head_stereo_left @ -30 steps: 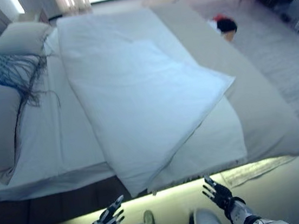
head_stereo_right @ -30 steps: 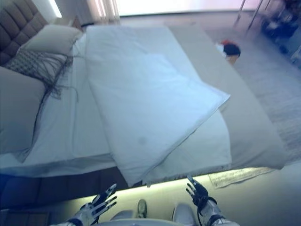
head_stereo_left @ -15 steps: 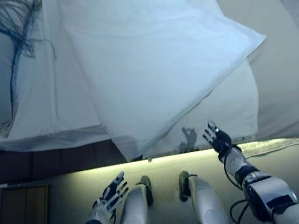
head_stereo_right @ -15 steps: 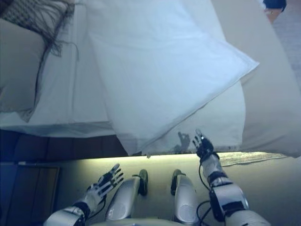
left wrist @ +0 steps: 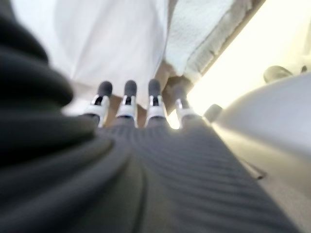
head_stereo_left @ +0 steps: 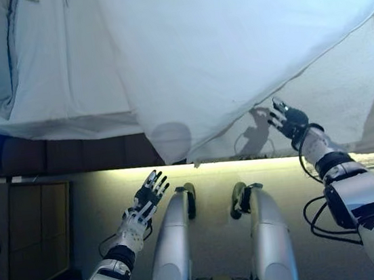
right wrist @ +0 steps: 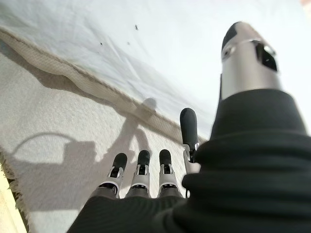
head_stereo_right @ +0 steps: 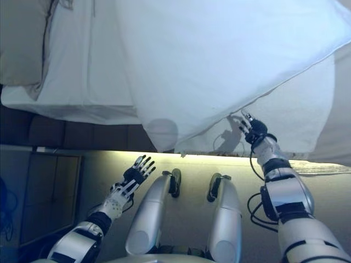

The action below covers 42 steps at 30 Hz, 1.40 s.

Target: Make the bed neatly

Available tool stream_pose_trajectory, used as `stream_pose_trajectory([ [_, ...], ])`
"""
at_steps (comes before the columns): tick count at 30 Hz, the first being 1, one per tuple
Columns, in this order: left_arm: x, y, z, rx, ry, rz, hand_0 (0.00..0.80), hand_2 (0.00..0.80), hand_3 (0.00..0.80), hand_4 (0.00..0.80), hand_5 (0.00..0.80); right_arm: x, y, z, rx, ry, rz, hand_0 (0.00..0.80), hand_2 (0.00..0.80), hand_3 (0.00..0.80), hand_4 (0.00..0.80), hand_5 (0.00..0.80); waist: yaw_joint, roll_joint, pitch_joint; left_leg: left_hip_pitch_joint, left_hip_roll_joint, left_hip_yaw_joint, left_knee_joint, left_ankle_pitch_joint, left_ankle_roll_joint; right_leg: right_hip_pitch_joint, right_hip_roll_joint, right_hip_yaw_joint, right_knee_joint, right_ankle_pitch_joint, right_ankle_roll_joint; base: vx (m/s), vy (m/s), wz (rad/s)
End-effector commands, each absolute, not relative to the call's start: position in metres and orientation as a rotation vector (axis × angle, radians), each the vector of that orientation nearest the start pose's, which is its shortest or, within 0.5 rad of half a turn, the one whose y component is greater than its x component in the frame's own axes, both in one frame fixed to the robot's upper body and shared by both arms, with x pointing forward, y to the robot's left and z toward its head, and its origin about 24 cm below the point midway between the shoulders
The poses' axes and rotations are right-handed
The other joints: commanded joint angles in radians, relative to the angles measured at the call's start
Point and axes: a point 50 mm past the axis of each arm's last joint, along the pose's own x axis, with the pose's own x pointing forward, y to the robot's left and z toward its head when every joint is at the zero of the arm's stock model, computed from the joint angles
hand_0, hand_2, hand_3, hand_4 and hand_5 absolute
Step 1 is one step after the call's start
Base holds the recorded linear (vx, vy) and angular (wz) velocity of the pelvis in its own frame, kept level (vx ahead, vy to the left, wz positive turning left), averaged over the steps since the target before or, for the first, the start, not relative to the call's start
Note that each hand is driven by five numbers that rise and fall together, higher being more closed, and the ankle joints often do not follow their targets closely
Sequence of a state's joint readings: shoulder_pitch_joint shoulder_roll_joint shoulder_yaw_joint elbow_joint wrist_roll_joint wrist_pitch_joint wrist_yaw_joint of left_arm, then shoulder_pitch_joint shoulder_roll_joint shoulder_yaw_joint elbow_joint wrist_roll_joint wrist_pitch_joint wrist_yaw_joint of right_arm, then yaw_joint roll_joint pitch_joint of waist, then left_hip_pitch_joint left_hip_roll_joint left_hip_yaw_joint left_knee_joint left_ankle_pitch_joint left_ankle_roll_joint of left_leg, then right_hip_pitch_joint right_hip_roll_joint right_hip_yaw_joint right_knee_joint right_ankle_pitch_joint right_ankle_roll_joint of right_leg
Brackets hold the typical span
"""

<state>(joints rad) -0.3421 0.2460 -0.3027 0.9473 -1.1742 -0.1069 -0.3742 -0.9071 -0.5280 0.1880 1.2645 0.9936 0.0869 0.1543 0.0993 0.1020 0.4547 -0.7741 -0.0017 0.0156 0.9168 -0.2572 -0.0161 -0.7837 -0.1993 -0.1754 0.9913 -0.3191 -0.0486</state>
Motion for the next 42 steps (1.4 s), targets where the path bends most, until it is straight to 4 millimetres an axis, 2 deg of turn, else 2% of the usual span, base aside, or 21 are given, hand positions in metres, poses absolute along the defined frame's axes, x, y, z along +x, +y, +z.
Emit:
stream_pose_trajectory([
  [1,0.268,0.181,-0.054,-0.787,0.333,-0.109,0.0,0.0,0.0,0.0,0.0,0.38,-0.279,0.102,0.407,0.24,-0.146,0.0,0.0,0.0,0.0,0.0,0.006,0.0,-0.022,-0.015,-0.014,0.041,0.053,-0.048,0.084,-0.013,-0.012,0.05,-0.006,0.077,0.022,0.007,0.041,0.1],
  [9,0.256,0.191,-0.057,-0.821,0.313,-0.081,0.0,0.0,0.0,0.0,0.0,0.388,-0.286,0.135,0.362,0.21,-0.095,0.0,0.0,0.0,0.0,0.0,0.026,0.017,-0.011,-0.067,-0.024,0.028,0.127,-0.068,0.088,-0.064,-0.009,0.066,0.072,0.047,0.008,0.057,0.03,0.08],
  [17,0.245,0.198,-0.057,-0.824,0.296,-0.086,0.0,0.0,0.0,0.0,0.0,0.396,-0.291,0.181,0.331,0.093,-0.046,0.0,0.0,0.0,0.0,0.0,0.047,0.029,0.004,-0.096,-0.032,0.021,0.147,-0.057,0.09,-0.092,-0.007,0.067,0.113,0.036,0.002,0.033,0.008,0.08],
  [27,0.228,0.206,-0.065,-0.812,0.33,-0.08,0.0,0.0,0.0,0.0,0.0,0.399,-0.285,0.208,0.348,-0.032,0.058,0.0,0.0,0.0,0.0,0.0,0.055,0.025,0.002,-0.05,-0.03,0.018,0.153,-0.057,0.079,-0.041,-0.013,0.06,0.105,0.039,0.003,0.054,0.003,0.03],
  [36,0.219,0.212,-0.068,-0.804,0.35,-0.071,0.0,0.0,0.0,0.0,0.0,0.396,-0.293,0.239,0.364,-0.167,0.056,0.0,0.0,0.0,0.0,0.0,0.059,0.019,0.002,-0.005,-0.023,0.02,0.129,-0.053,0.079,0.003,-0.018,0.058,0.077,0.049,0.008,0.01,0.001,0.0],
  [37,0.219,0.212,-0.068,-0.801,0.354,-0.072,0.0,0.0,0.0,0.0,0.0,0.396,-0.293,0.242,0.357,-0.184,0.044,0.254,0.254,0.254,0.254,0.254,0.058,0.017,0.0,-0.002,-0.023,0.019,0.125,-0.052,0.079,0.005,-0.017,0.058,0.074,0.051,0.009,0.0,0.0,0.0],
  [38,0.218,0.212,-0.068,-0.798,0.36,-0.078,0.0,0.0,0.0,0.0,0.0,0.396,-0.295,0.244,0.335,-0.199,0.018,0.8,0.8,0.8,0.8,0.8,0.057,0.015,0.0,0.004,-0.021,0.019,0.118,-0.049,0.077,0.01,-0.015,0.058,0.069,0.054,0.01,0.0,0.0,0.0],
  [42,0.218,0.209,-0.068,-0.775,0.365,-0.098,0.0,0.0,0.0,0.0,0.0,0.397,-0.292,0.238,0.317,-0.177,0.017,0.8,0.8,0.8,0.8,0.8,0.056,0.006,-0.001,0.045,-0.018,0.017,0.07,-0.037,0.073,0.047,-0.014,0.054,0.028,0.069,0.017,0.0,0.0,0.0],
])
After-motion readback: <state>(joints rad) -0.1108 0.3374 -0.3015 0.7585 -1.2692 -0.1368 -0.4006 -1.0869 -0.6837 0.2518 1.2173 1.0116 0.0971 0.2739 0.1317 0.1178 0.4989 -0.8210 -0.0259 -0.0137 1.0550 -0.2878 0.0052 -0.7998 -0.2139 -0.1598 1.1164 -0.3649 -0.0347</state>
